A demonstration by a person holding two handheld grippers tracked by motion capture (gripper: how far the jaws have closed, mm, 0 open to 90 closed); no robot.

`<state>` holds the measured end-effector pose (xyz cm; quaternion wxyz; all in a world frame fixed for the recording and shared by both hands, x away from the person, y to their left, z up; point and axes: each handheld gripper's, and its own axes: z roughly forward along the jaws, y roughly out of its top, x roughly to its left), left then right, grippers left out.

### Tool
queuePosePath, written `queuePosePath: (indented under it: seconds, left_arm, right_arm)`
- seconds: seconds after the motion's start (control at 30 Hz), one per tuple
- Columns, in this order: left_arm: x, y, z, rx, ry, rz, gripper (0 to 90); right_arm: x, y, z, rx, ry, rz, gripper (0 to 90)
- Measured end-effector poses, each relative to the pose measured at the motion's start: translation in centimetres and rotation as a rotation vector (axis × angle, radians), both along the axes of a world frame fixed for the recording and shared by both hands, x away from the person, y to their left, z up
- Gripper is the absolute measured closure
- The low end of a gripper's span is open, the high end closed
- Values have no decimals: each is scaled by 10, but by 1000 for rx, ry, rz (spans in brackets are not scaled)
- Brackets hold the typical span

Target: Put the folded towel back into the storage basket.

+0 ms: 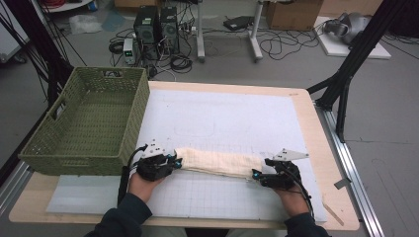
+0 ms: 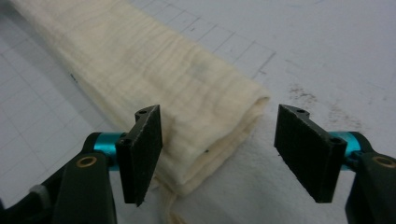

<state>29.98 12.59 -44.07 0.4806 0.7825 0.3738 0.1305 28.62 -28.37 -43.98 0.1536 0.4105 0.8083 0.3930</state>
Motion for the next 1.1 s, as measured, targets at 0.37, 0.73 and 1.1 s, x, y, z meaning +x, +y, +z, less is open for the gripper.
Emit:
queuePosePath:
  seconds: [0.37, 0.73, 1.1]
  left_arm:
    - [0, -1, -2, 25, 1, -3, 767]
    - [1, -1, -3, 31, 3, -11, 772]
    - [-3, 1, 9, -9, -54, -16, 783]
  right_arm:
    - [2, 4, -6, -3, 74, 13, 445]
    - [-1, 8, -4, 5, 74, 66, 796]
    - [-1, 4, 7, 22, 22, 38, 818]
